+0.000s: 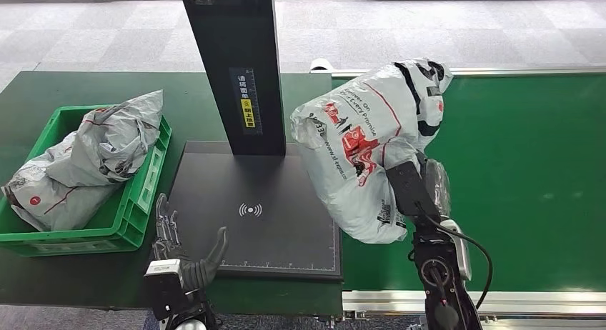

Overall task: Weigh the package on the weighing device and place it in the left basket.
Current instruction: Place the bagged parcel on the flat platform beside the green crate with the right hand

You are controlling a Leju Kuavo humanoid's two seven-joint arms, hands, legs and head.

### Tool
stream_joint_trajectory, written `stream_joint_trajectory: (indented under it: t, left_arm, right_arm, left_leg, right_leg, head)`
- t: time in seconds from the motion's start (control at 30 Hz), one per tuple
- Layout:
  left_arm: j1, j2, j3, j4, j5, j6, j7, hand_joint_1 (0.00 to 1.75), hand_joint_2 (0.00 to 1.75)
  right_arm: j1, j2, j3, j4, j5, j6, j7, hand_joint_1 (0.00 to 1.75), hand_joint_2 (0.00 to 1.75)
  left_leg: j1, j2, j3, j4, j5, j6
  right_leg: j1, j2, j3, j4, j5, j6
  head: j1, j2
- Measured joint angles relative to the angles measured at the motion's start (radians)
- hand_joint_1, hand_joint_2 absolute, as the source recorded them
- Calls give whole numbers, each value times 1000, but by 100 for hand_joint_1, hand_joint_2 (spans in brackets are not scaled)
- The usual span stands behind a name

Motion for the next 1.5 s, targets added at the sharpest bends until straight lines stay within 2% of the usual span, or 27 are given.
stream_joint_trajectory:
  t: [0.37, 0.77, 0.93, 1.1, 1.5]
  left_arm:
    - [-12, 0, 2, 5, 24, 0, 0, 0, 175]
    - [-13, 0, 3, 9, 26, 0, 0, 0, 175]
    - [-26, 0, 2, 33, 31, 0, 0, 0, 175]
    - [-41, -1, 0, 59, 35, 0, 0, 0, 175]
    - [-56, -4, 1, 92, 29, 0, 0, 0, 175]
  right_arm:
    - [-123, 28, 112, 159, -51, 68, 12, 175, 175]
    - [-168, 62, 172, 239, -61, 103, 11, 175, 175]
    - [-190, 114, 236, 279, -50, 133, 2, 175, 175]
    - [-205, 149, 283, 316, -51, 117, 2, 175, 175]
    - [-222, 152, 304, 357, -68, 96, 1, 175, 175]
  left_leg:
    - [0, 0, -2, 0, -1, 0]
    - [0, 0, -3, 0, -1, 0]
    - [1, 0, -3, 0, -1, 0]
    - [2, 0, -3, 0, 0, 0]
    - [2, 0, -3, 0, -1, 0]
  right_leg:
    - [0, 0, -2, 0, 0, 0]
    - [0, 0, -3, 0, 0, 0]
    - [0, 0, -4, 0, 0, 0]
    - [1, 0, -3, 0, 0, 0]
    - [1, 0, -4, 0, 0, 0]
  head:
    - [0, 0]
    - [0, 0]
    - [0, 0]
    - [0, 0]
    - [0, 0]
